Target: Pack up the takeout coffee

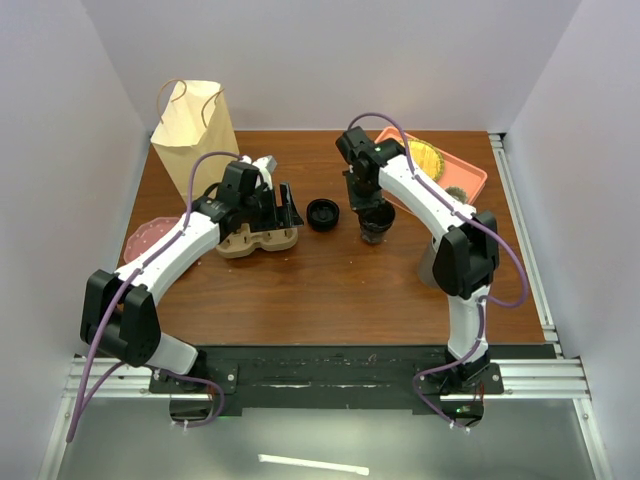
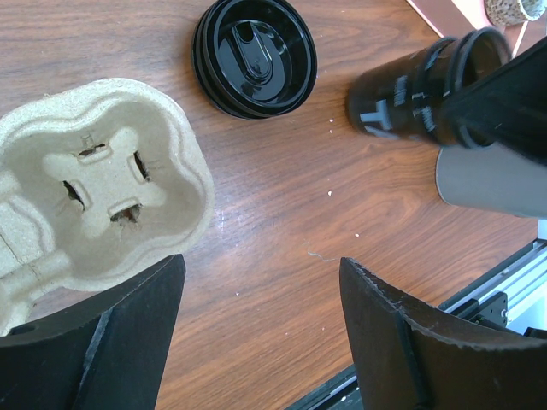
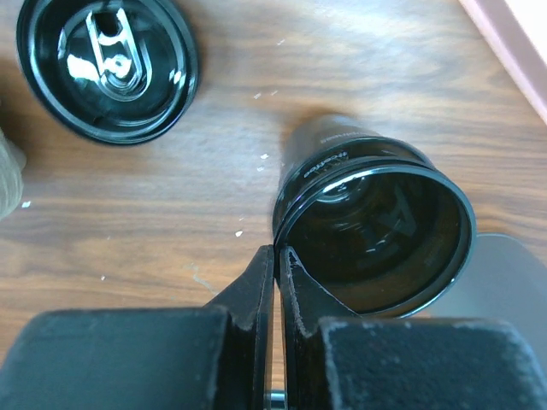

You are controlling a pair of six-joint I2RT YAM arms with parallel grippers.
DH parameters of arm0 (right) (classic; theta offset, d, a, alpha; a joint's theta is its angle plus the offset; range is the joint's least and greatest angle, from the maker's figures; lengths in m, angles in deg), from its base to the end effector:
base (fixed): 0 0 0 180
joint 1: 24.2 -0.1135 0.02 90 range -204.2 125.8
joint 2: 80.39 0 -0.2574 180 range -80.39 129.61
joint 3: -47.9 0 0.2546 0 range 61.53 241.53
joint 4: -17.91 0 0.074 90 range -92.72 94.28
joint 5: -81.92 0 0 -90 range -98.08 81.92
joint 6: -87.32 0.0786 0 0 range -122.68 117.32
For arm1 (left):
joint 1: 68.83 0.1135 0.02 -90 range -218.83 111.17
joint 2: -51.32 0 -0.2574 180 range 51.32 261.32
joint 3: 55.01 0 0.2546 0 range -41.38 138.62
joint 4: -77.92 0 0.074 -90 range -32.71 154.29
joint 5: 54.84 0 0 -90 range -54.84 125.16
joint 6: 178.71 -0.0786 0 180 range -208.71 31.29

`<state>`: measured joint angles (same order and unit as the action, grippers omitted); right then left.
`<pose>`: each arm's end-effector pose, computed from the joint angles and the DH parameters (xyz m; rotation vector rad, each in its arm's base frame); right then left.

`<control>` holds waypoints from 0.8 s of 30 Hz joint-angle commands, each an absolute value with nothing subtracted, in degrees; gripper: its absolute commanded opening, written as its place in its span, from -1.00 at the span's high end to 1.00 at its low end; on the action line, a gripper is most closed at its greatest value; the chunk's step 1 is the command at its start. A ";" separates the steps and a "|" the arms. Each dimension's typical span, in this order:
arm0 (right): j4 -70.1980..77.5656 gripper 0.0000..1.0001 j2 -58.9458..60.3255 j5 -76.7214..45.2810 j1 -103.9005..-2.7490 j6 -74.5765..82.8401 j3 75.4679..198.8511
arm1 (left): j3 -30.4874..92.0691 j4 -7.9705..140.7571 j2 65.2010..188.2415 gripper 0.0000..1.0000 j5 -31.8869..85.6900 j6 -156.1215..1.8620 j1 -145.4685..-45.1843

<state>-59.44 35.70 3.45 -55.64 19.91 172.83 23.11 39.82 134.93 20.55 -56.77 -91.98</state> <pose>0.3837 0.2162 0.2433 -0.1578 2.7137 -0.0102 0.3172 -0.1572 0.2415 -0.0530 2.4321 -0.7576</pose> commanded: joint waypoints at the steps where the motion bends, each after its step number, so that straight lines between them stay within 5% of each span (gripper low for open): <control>1: -57.68 1.00 34.92 0.71 -55.93 19.64 171.82 | 23.66 41.26 134.90 -0.55 20.31 -56.72 -91.85; 18: -58.74 1.00 35.72 3.26 -56.01 18.23 171.83 | 23.40 41.00 134.28 -0.55 20.57 -56.89 -91.85; 21: -57.95 0.87 35.10 3.26 -55.93 18.24 170.86 | 23.40 41.00 134.20 -0.55 20.57 -56.89 -91.86; 24: -57.95 0.97 35.18 3.26 -56.01 18.15 170.77 | 23.40 41.09 134.20 -0.55 20.57 -56.89 -91.85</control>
<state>-58.85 36.25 2.90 -55.97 18.94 170.97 23.11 39.58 134.93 20.57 -56.79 -91.98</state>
